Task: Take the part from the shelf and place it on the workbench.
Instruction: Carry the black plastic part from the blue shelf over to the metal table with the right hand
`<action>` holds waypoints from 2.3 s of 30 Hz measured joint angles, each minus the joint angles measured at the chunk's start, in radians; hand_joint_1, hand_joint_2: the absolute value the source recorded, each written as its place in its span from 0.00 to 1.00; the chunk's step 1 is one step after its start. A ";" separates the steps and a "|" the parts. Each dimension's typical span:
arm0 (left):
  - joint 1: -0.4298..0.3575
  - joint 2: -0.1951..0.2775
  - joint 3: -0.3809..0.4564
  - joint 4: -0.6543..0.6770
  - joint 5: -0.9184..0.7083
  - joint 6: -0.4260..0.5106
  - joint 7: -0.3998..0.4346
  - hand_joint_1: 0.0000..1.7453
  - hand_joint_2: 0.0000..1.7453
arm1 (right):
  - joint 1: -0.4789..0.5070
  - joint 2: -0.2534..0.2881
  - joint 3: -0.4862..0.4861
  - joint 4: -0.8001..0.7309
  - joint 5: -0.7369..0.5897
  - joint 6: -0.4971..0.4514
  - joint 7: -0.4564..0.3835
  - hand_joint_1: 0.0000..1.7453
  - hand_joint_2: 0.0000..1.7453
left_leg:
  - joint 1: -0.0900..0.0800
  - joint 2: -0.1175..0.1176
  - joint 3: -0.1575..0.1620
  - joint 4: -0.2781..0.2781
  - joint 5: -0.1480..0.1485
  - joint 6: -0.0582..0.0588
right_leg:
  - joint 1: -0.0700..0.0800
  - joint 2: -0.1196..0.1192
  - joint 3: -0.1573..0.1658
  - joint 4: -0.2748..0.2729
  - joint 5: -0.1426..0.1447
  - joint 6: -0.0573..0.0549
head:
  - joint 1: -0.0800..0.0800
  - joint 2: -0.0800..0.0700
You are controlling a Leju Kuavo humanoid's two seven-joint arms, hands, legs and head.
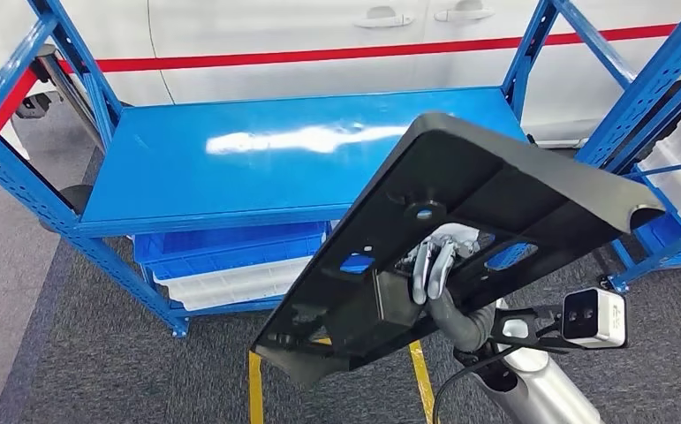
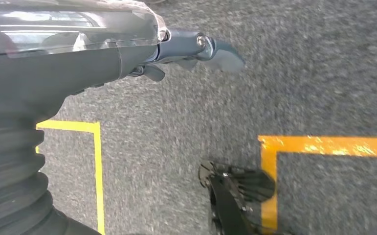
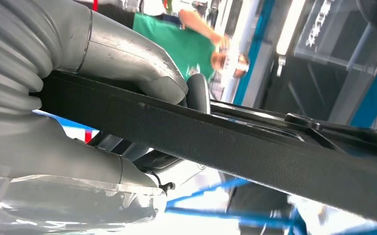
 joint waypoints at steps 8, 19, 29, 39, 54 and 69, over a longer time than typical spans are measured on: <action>0.000 -0.004 0.000 0.000 0.000 0.002 -0.009 0.00 1.00 | 0.017 -0.003 -0.032 0.011 0.008 0.024 -0.002 0.99 1.00 | 0.008 0.012 -0.082 -0.004 0.075 0.027 | -0.011 0.011 -0.082 0.292 -0.194 0.032 | 0.000 0.000; 0.002 -0.002 -0.001 0.000 -0.013 -0.014 -0.015 0.00 1.00 | 0.021 -0.025 -0.043 0.006 0.007 0.008 -0.003 0.99 1.00 | 0.009 0.007 -0.167 0.077 0.056 -0.022 | -0.010 0.007 0.109 -0.007 -0.101 -0.021 | 0.000 0.000; 0.000 -0.002 -0.001 0.000 -0.014 0.004 -0.020 0.00 1.00 | 0.078 0.020 -0.079 -0.002 0.093 0.094 -0.003 0.99 1.00 | 0.004 0.006 0.027 0.025 -0.031 -0.009 | 0.000 0.002 -0.015 0.017 -0.007 -0.010 | 0.000 0.000; 0.013 -0.008 0.002 0.000 -0.001 0.023 -0.015 0.00 1.00 | 0.193 0.149 -0.122 -0.014 0.199 0.178 -0.003 0.99 1.00 | 0.005 0.015 -0.039 -0.008 0.038 0.022 | -0.015 0.011 -0.093 0.296 -0.184 0.041 | 0.000 0.000; 0.017 -0.015 0.002 0.000 -0.011 0.010 -0.012 0.00 1.00 | 0.204 0.224 -0.131 -0.036 0.244 0.175 -0.002 0.99 1.00 | 0.010 0.012 -0.191 0.314 -0.108 -0.031 | -0.007 0.024 0.068 0.007 -0.080 -0.031 | 0.000 0.000; 0.013 -0.019 0.007 0.000 -0.011 -0.001 -0.001 0.00 1.00 | 0.124 0.196 -0.101 -0.039 0.219 0.053 -0.003 0.99 1.00 | 0.004 0.042 -0.060 0.022 0.033 0.027 | -0.010 0.019 -0.094 0.322 -0.211 0.031 | 0.000 0.000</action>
